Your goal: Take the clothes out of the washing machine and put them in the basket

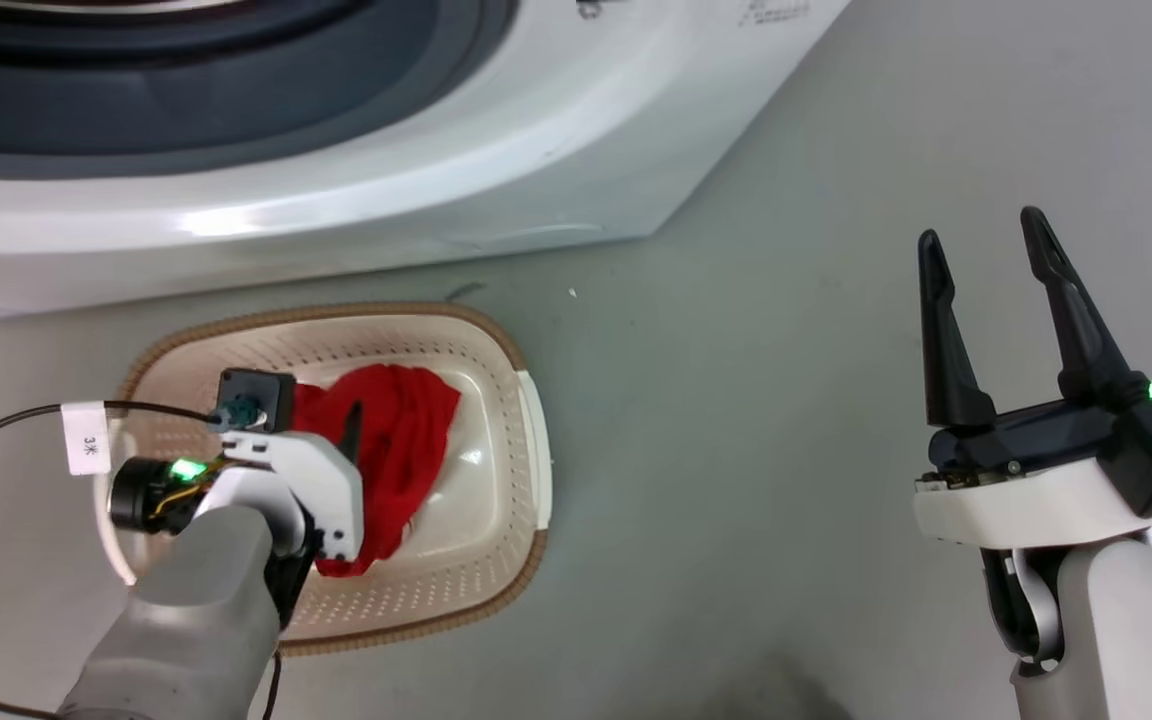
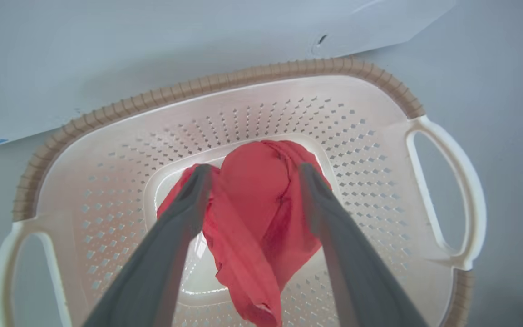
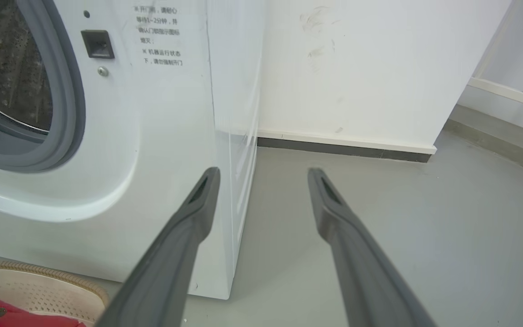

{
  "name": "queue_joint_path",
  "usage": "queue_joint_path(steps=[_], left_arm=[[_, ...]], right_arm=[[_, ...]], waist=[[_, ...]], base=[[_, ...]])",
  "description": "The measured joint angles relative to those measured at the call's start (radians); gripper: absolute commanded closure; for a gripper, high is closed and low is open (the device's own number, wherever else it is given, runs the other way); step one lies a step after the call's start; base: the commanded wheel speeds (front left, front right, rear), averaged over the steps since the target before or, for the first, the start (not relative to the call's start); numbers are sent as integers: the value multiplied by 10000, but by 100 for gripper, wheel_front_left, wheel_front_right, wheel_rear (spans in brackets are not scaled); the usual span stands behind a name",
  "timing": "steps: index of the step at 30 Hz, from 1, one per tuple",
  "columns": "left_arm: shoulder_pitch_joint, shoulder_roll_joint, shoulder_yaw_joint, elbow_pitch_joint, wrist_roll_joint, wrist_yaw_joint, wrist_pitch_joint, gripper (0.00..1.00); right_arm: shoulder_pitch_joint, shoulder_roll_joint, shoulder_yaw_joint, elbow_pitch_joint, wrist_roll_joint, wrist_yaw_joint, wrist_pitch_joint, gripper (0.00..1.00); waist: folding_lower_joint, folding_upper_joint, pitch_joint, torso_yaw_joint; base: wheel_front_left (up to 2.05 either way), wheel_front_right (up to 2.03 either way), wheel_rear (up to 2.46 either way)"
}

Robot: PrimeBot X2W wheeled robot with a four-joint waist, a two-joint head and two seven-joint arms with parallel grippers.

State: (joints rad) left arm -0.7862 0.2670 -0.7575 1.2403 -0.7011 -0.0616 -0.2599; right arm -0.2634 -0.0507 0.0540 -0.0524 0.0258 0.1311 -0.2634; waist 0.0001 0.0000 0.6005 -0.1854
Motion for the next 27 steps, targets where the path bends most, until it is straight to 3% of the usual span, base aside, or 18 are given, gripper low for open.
queue_joint_path(steps=[4,10,27], left_arm=[[228,178,598,-1498,278,366,-19,0],[1398,564,2251,-4399,1440,1072,-33,0],[4675,-318,5237,-9775,4771,1151,-31,0]], right_arm=[[111,0,-171,138,-71,0,0,0],[374,0,-466,278,-184,0,0,0],[1085,-2,-798,522,-401,2,0,0]], waist=[[-1,0,-667,274],[-1,0,-1672,741],[-2,0,-3663,1870]], base=[[0,0,0],[0,0,0],[0,0,0]])
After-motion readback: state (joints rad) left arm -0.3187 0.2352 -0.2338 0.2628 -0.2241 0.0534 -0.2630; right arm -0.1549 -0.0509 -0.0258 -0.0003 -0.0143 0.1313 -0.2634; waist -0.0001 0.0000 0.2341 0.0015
